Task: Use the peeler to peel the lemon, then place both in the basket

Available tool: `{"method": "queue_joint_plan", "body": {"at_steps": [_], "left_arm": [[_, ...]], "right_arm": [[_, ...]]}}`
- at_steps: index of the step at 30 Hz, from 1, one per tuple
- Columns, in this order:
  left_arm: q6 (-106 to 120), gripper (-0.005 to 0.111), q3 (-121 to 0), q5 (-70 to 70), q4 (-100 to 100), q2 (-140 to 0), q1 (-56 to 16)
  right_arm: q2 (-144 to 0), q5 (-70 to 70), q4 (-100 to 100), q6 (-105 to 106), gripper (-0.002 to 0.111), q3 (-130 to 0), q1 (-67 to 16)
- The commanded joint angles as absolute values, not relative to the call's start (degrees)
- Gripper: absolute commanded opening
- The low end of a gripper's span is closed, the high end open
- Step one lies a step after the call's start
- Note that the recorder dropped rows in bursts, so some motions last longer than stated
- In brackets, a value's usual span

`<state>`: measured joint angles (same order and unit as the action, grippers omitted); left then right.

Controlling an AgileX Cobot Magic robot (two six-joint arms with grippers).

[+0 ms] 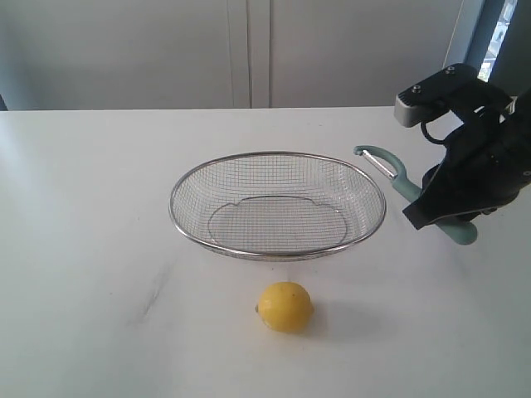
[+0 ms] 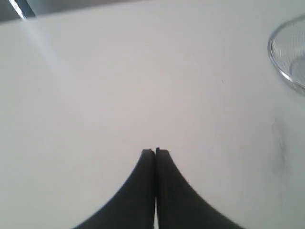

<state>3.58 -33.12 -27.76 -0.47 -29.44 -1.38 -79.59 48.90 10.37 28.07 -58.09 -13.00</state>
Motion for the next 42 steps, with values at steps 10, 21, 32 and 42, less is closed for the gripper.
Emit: {"method": "queue_joint_plan", "body": {"at_steps": [10,21,32,42], "left_arm": [[55.30,0.000,-39.11,-46.13,-58.86,-50.73,-1.42],[55.73,0.000,-41.98,-49.57,-59.32,-51.48,-6.52],[49.59,0.000,-47.17,-38.37,-51.82,-62.11,-28.76],[38.70,0.000,-55.80,-34.41,-38.77,-76.67,-43.51]], "right_arm": [[-79.48,48.10,10.66,28.24,0.000,-57.94,-12.61],[-79.48,47.88,10.66,28.25,0.000,-57.94,-12.61],[-79.48,47.88,10.66,28.25,0.000,-57.94,-12.61],[-79.48,47.88,10.66,28.25,0.000,-57.94,-12.61]]}}
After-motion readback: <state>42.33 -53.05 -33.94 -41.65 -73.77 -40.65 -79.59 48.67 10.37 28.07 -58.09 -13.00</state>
